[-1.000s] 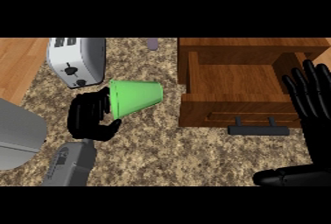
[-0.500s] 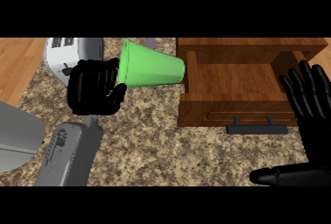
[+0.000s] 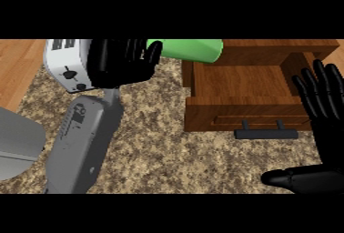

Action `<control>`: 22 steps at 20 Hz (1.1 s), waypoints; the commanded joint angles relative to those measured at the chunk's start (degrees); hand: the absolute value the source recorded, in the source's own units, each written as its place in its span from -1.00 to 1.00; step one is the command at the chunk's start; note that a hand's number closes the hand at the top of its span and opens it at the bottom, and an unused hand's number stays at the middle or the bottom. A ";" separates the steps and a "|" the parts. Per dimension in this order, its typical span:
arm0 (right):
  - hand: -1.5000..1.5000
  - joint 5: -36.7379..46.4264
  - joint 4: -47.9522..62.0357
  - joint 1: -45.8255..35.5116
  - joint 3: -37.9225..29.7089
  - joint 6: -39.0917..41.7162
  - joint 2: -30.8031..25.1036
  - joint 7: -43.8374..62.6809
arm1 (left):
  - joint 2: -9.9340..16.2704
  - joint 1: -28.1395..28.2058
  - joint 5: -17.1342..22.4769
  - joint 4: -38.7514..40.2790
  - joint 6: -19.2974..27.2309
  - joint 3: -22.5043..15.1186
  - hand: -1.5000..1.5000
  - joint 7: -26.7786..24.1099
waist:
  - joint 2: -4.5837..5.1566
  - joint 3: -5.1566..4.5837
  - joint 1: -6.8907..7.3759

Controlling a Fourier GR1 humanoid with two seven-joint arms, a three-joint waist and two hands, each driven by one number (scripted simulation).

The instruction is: Pick up the cup, place it into the drawer and close the drawer

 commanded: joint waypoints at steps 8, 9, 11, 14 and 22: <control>-1.00 -2.14 -1.34 1.45 -1.15 1.22 -0.46 0.20 | -0.52 -17.78 -0.33 18.73 6.42 -2.05 1.00 0.96 | 0.15 0.01 -0.70; -1.00 -1.20 -0.32 -2.79 -1.13 -0.63 -0.93 3.01 | -0.52 -14.24 0.49 19.40 5.30 -3.44 1.00 -2.00 | 0.14 -0.01 -0.35; -1.00 -1.98 1.43 1.38 -1.59 2.75 -0.98 -2.70 | -0.52 -18.89 1.92 22.17 9.94 -5.99 1.00 -1.39 | 0.15 0.02 -0.80; -1.00 -0.68 1.60 3.04 -1.26 2.21 0.06 -4.35 | -0.52 -22.64 3.74 27.52 10.95 -5.82 1.00 -1.35 | 0.22 0.03 -1.01; -1.00 -1.95 2.20 0.86 -1.85 2.78 -1.20 -2.09 | -0.52 -26.67 12.21 39.36 14.69 -13.10 1.00 -8.41 | 0.41 0.02 -1.81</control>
